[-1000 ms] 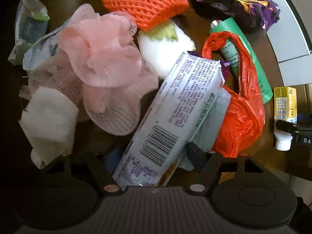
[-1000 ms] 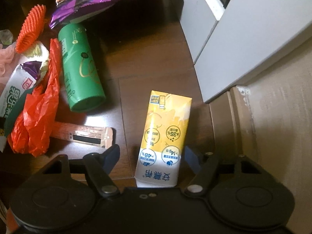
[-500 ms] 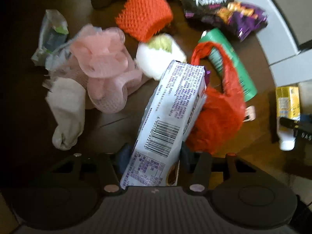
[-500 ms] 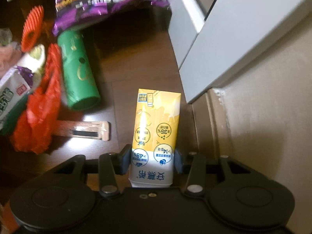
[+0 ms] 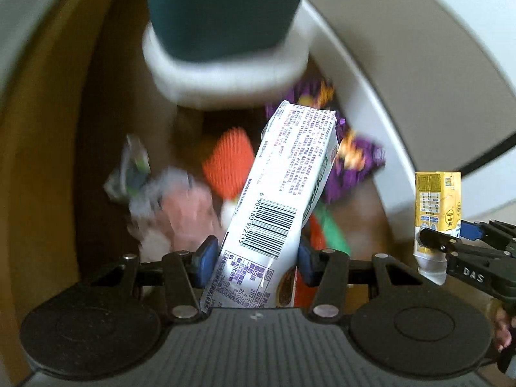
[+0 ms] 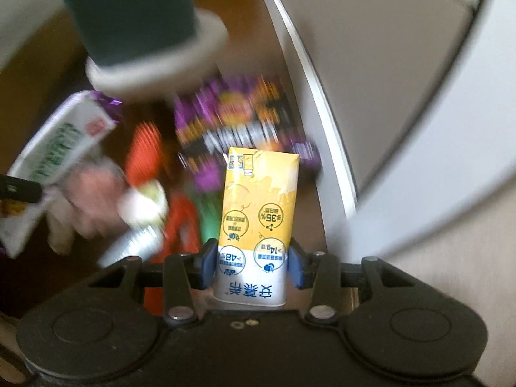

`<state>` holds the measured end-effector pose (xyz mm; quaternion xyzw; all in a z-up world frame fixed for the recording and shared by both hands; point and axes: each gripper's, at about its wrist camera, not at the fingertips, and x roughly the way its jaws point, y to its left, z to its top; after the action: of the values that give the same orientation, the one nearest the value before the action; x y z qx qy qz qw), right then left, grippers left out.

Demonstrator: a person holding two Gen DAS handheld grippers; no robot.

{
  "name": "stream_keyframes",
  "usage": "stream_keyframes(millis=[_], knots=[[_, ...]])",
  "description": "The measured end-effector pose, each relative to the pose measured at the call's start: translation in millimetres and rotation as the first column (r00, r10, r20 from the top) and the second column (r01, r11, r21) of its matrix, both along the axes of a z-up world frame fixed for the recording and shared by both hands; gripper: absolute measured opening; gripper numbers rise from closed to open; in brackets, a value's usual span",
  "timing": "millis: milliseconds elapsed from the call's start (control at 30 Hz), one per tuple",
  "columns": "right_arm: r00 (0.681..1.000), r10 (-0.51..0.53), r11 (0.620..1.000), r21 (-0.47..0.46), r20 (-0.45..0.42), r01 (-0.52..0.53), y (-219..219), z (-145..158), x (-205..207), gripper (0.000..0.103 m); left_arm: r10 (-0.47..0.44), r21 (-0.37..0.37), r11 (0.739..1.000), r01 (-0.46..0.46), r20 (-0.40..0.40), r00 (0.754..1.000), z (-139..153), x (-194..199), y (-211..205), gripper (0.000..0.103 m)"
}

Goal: Collect trash
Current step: 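Lift both held items over the green wastebasket and open both tools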

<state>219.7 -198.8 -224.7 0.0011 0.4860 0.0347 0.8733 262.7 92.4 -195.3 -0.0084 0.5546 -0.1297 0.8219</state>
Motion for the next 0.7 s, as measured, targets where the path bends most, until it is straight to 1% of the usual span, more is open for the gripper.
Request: stream_keyframes(millis=[133,233,333,433,600,700], knots=[[0.991,0.044,0.998,0.028,0.127,-0.048,8.1,47.3,14.5,0.043,0.061,-0.04,0.998,-0.057,0.11,0.992,43.8,9.0,-2.6,0.049],[0.979,0.059,0.997,0.045,0.196,-0.069,13.0,79.8,23.7,0.043,0.083,-0.067,0.995,-0.072,0.185,0.979,77.7,15.3,-5.5,0.05],[0.961,0.089,0.994,0.038,0.264,-0.102,21.6,111.6,32.9,0.043,0.097,-0.094,0.993,-0.076,0.246,0.964,108.9,22.7,-7.3,0.05],[0.934,0.12,0.99,0.034,0.336,-0.14,30.5,143.0,46.4,0.043,0.108,-0.109,0.991,-0.078,0.296,0.949,135.9,31.2,-9.5,0.05],[0.877,0.138,0.984,0.04,0.46,-0.176,40.7,193.3,85.2,0.043,0.142,-0.147,0.985,-0.091,0.381,0.913,180.8,53.8,-3.2,0.05],[0.845,0.138,0.983,0.035,0.516,-0.182,52.5,211.0,110.3,0.043,0.178,-0.163,0.979,-0.119,0.423,0.889,205.4,76.4,1.1,0.05]])
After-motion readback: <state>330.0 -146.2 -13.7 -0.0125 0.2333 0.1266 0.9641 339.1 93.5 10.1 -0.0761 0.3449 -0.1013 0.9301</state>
